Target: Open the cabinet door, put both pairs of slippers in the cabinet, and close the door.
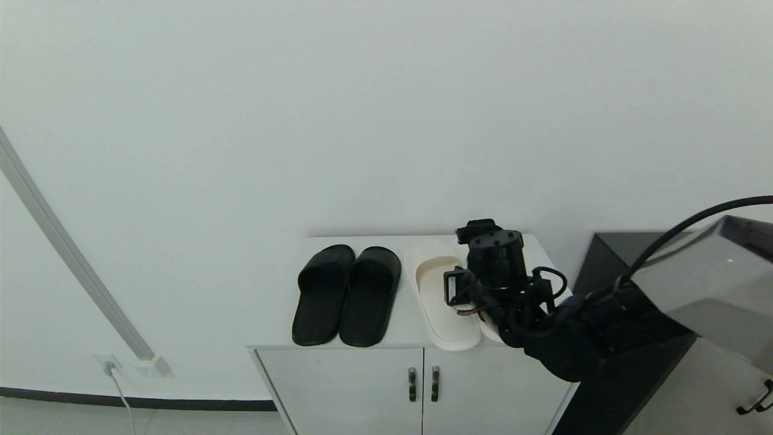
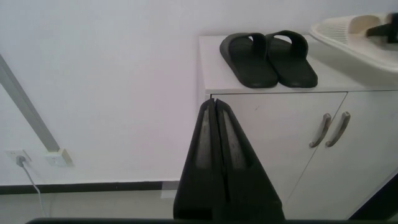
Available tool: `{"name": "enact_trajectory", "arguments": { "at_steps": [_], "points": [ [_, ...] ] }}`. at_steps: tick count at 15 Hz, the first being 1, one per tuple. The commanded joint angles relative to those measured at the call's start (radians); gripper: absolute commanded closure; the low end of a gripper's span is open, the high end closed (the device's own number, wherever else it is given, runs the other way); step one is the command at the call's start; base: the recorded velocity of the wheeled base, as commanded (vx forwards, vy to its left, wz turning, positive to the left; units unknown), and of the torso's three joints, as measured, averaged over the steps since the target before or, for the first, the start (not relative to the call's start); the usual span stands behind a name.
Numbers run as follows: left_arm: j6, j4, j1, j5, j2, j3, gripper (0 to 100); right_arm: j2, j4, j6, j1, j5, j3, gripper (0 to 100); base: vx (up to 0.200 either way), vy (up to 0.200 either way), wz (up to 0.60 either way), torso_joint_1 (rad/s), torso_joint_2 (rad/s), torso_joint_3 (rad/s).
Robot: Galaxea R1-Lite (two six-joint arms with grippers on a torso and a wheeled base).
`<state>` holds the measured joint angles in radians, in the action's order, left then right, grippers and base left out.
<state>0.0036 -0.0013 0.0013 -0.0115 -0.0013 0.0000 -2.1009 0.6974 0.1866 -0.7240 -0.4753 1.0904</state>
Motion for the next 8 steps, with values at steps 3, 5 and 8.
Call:
{"name": "enact_trajectory", "arguments": {
  "at_steps": [3, 5, 8],
  "points": [
    [0.001, 0.000, 0.000, 0.005, 0.001, 0.000, 100, 0.389, 0.060, -0.059, -0.028, 0.253, -0.376, 100, 0.000, 0.000, 0.00, 0.000, 0.00, 0.000],
    [0.001, 0.000, 0.000, 0.005, 0.001, 0.000, 100, 0.522, 0.030, -0.062, -0.046, 0.379, -0.477, 100, 0.000, 0.000, 0.00, 0.000, 0.00, 0.000],
    [0.001, 0.000, 0.000, 0.004, 0.001, 0.000, 100, 0.578, -0.003, -0.062, -0.049, 0.477, -0.531, 100, 0.000, 0.000, 0.00, 0.000, 0.00, 0.000]
  ]
}}
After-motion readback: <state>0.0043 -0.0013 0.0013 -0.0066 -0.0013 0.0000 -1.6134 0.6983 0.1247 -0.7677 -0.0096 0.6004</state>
